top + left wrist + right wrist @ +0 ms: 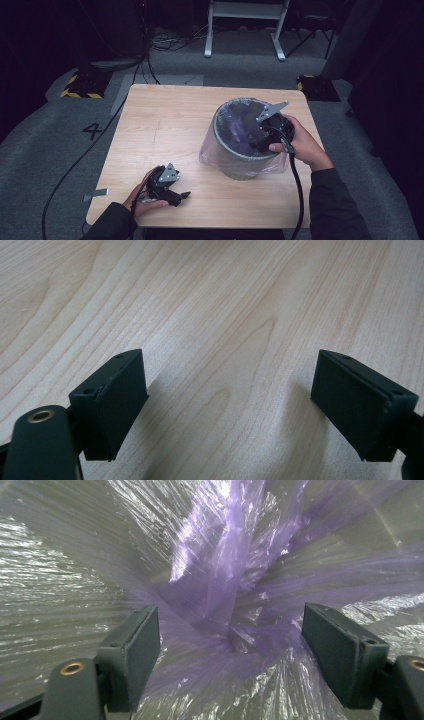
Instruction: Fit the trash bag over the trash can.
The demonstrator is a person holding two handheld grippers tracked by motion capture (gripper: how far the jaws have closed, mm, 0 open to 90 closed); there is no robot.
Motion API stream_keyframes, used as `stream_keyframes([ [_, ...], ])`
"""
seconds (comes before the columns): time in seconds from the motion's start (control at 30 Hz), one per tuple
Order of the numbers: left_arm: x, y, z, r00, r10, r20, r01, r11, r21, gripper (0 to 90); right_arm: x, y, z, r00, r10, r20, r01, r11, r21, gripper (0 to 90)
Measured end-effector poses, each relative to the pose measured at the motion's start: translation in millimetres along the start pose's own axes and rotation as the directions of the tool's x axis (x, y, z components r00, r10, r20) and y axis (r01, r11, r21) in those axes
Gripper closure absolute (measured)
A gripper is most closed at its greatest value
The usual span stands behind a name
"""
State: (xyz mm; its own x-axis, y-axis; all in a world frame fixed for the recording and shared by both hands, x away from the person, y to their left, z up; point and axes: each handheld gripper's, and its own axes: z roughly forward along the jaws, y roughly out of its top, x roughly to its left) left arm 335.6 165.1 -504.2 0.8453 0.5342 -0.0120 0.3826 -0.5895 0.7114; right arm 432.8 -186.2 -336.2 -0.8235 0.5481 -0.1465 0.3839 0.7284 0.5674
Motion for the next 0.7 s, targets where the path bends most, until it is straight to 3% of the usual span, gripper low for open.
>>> stream_keyframes([
  [0.23, 0.0, 0.0, 0.0, 1.0, 0.0, 0.0, 0.0, 1.0, 0.0, 14.3, 0.5, -3.3, -3.8, 0.9996, 0.029, 0.002, -0.029, 0.997, -0.066, 22.1],
  [0.7, 0.0, 0.0, 0.0, 1.0, 0.0, 0.0, 0.0, 1.0, -0.001, 14.4, 5.1, -10.8, -23.4, 0.9975, 0.057, 0.042, -0.046, 0.976, -0.214, 20.6],
])
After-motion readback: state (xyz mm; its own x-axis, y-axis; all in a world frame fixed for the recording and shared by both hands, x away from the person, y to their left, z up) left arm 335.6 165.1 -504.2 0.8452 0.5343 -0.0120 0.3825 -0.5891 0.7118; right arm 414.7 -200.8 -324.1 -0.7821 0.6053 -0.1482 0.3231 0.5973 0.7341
